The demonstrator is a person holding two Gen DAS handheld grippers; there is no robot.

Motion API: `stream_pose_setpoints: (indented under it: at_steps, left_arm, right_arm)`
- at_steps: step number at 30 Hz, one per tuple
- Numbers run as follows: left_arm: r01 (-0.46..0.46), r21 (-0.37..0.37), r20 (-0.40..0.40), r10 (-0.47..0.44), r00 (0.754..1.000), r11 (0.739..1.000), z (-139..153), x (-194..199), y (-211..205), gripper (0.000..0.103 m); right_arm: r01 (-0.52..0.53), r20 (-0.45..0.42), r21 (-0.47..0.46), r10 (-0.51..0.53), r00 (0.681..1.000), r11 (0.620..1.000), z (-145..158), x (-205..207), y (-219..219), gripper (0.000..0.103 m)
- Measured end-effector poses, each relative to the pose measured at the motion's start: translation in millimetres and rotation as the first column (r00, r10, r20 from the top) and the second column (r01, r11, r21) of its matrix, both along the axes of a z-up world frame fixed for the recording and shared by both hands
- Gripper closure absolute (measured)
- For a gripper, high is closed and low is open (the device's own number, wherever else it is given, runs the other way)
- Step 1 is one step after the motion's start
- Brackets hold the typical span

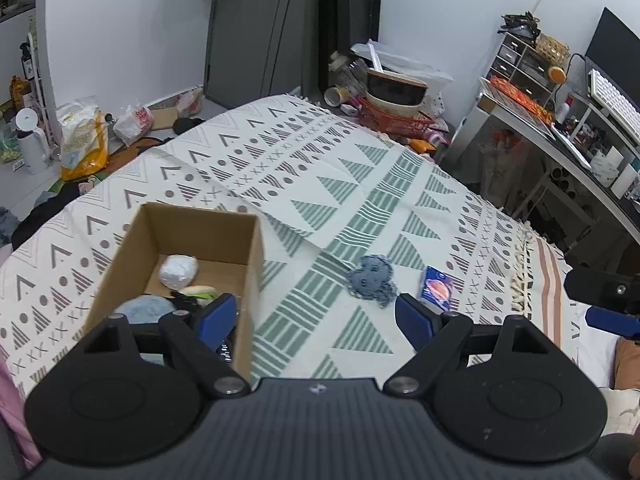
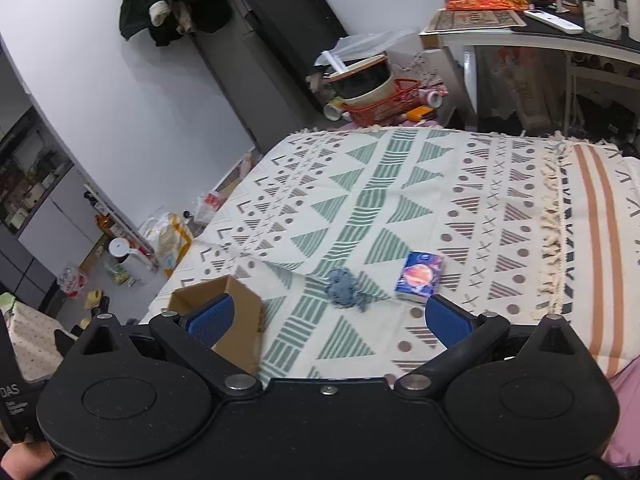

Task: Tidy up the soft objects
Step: 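Move the left gripper to the blue denim plush while the right approaches the tissue pack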

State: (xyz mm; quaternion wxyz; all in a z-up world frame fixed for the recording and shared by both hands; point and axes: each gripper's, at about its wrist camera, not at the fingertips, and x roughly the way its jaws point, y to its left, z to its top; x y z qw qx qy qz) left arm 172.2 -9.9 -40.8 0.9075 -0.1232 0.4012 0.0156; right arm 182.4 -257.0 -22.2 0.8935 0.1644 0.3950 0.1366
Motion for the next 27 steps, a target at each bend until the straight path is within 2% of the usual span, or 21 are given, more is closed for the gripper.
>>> stream_pose_setpoints:
  at_steps: [15, 27]
  left_arm:
    - [0.032, 0.027, -0.064, -0.030, 0.998, 0.999, -16, 39, -49, 0.018]
    - [0.038, 0.006, -0.115, -0.037, 0.993, 0.999, -44, 83, -68, 0.018]
  right_arm:
    - [0.048, -0.061, 0.007, -0.048, 0.997, 0.999, -34, 32, -51, 0.000]
    - [0.024, -0.090, -0.035, -0.027, 0.996, 0.999, -70, 65, -62, 0.002]
